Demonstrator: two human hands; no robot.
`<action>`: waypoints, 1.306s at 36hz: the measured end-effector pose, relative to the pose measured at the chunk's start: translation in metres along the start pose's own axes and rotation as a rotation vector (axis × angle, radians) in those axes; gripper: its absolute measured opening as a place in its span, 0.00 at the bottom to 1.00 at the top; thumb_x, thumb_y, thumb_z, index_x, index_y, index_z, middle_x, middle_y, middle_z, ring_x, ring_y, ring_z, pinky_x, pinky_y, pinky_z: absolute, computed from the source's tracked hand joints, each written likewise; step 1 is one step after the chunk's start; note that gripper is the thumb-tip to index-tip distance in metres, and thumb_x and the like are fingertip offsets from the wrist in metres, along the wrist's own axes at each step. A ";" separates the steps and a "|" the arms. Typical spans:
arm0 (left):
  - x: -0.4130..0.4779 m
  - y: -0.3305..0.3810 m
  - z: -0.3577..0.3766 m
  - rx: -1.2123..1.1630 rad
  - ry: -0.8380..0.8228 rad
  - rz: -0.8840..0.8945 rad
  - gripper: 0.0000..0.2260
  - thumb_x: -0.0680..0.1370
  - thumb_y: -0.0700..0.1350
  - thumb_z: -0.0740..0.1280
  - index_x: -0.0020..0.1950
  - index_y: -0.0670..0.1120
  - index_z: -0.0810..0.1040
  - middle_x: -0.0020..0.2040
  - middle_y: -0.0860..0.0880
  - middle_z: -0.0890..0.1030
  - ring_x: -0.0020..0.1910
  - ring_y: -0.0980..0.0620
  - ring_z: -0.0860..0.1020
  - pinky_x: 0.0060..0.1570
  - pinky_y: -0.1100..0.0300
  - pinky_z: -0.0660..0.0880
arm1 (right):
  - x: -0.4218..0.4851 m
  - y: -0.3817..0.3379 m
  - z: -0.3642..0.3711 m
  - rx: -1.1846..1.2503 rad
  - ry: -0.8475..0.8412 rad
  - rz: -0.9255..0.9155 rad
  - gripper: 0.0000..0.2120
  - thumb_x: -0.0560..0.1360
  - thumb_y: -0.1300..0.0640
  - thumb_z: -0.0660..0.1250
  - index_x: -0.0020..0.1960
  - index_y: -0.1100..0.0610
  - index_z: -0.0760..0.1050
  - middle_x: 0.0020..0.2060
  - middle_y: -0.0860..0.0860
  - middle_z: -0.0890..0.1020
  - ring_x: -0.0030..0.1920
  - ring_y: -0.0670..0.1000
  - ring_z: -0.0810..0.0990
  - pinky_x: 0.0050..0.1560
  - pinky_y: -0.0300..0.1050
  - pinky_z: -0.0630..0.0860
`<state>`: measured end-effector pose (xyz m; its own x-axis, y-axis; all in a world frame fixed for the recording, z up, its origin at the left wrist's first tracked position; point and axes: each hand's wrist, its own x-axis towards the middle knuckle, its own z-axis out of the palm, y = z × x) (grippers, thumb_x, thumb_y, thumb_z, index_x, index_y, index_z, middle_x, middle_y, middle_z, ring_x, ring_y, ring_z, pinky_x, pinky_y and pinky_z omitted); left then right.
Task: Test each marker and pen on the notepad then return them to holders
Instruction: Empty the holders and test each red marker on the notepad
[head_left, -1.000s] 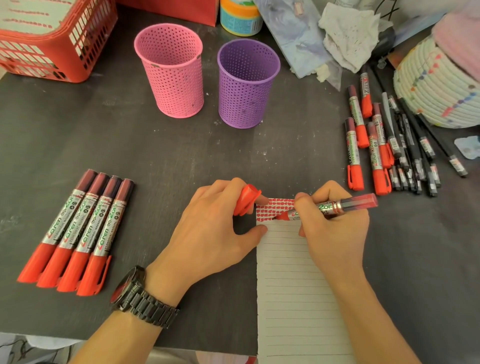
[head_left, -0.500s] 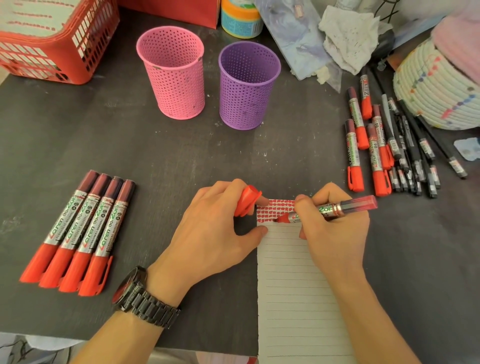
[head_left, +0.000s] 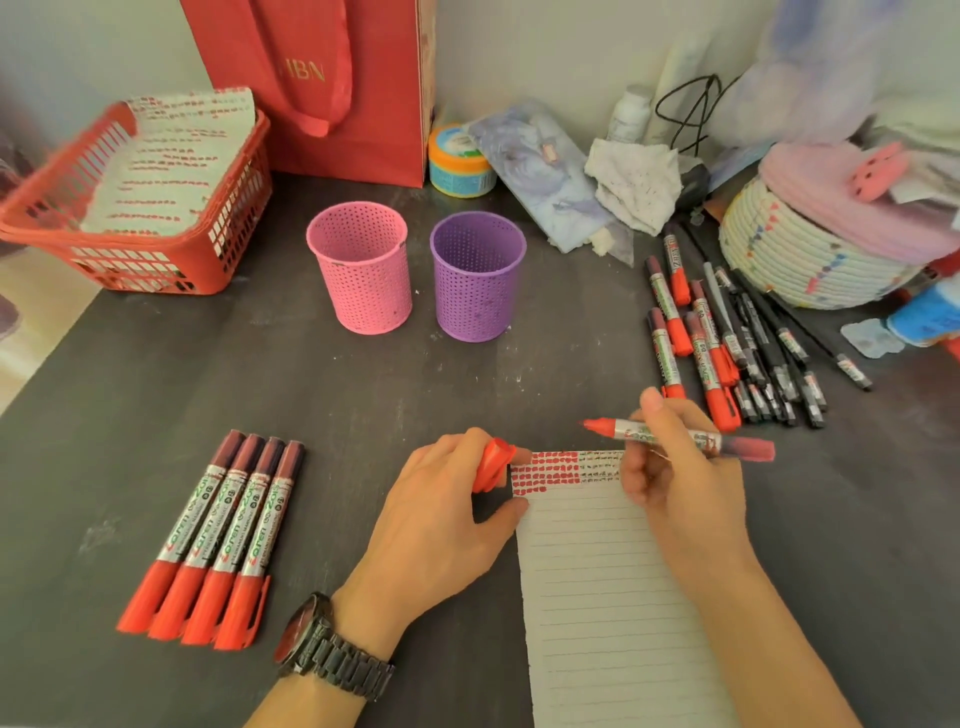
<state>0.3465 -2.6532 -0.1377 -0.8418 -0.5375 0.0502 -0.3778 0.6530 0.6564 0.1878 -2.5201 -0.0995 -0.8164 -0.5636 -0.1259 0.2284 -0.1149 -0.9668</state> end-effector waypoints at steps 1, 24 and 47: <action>-0.001 0.001 0.000 -0.018 0.008 0.010 0.13 0.72 0.65 0.64 0.53 0.65 0.67 0.54 0.70 0.73 0.55 0.66 0.69 0.50 0.70 0.67 | -0.003 -0.004 -0.003 0.065 -0.018 0.022 0.12 0.74 0.45 0.72 0.41 0.54 0.78 0.28 0.53 0.76 0.26 0.50 0.71 0.25 0.40 0.67; -0.048 0.040 0.015 -0.451 0.045 -0.097 0.12 0.77 0.63 0.57 0.58 0.66 0.58 0.52 0.70 0.80 0.49 0.63 0.80 0.44 0.77 0.70 | -0.064 0.005 -0.053 0.107 0.095 -0.014 0.12 0.73 0.50 0.67 0.33 0.52 0.78 0.28 0.59 0.80 0.24 0.51 0.72 0.25 0.39 0.70; -0.045 0.035 0.017 -0.449 0.106 -0.143 0.18 0.77 0.66 0.52 0.50 0.56 0.73 0.48 0.69 0.80 0.48 0.63 0.80 0.42 0.72 0.75 | -0.071 0.011 -0.044 -0.226 0.099 -0.072 0.24 0.67 0.33 0.69 0.35 0.56 0.83 0.26 0.57 0.81 0.23 0.46 0.72 0.25 0.35 0.70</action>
<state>0.3649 -2.5970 -0.1303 -0.7406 -0.6719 -0.0032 -0.2634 0.2859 0.9213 0.2246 -2.4456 -0.1111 -0.8767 -0.4765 -0.0651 0.0523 0.0401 -0.9978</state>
